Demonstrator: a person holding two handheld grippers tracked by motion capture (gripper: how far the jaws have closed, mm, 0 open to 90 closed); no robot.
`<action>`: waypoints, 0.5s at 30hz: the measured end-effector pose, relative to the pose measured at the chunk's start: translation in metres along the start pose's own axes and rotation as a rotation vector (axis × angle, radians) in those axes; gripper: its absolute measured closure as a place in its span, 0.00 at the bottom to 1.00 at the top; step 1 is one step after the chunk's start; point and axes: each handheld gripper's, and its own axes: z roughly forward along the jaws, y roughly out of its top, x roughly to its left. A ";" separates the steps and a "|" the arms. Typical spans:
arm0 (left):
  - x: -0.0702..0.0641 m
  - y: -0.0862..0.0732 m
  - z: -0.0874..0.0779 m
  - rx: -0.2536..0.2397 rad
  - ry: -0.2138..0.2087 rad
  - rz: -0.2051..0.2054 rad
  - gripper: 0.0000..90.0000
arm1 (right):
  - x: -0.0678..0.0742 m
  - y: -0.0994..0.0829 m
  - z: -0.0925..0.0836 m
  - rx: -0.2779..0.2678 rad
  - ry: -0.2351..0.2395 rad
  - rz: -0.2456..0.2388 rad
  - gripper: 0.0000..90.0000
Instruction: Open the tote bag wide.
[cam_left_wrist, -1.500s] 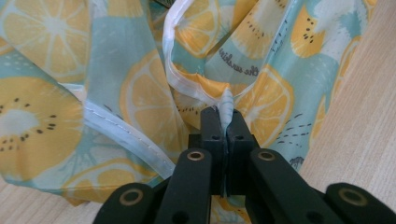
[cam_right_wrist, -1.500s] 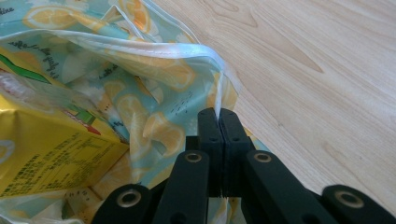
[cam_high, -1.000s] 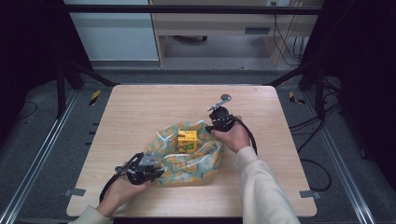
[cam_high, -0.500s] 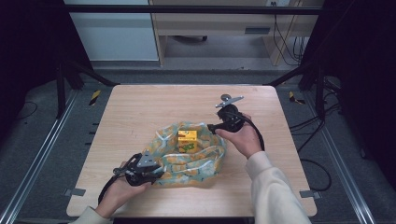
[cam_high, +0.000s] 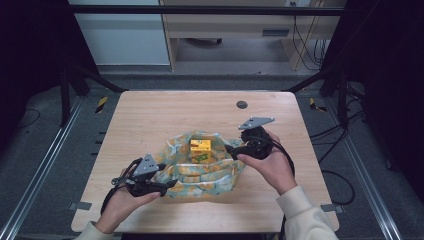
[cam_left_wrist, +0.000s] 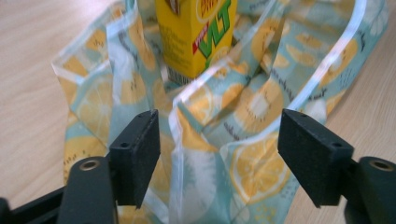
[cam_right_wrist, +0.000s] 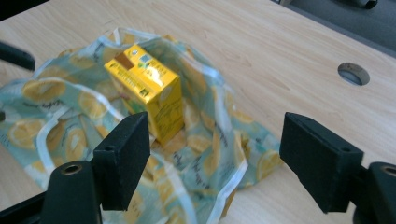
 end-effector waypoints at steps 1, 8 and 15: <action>0.000 0.002 0.000 -0.012 0.000 -0.004 0.32 | 0.002 -0.003 -0.002 0.000 0.001 0.004 0.27; 0.011 0.027 -0.005 -0.033 0.041 0.009 0.34 | 0.013 -0.024 -0.014 0.001 0.004 -0.012 0.26; 0.040 0.047 0.015 0.028 0.093 0.020 0.39 | 0.025 -0.047 -0.008 0.042 0.011 -0.011 0.27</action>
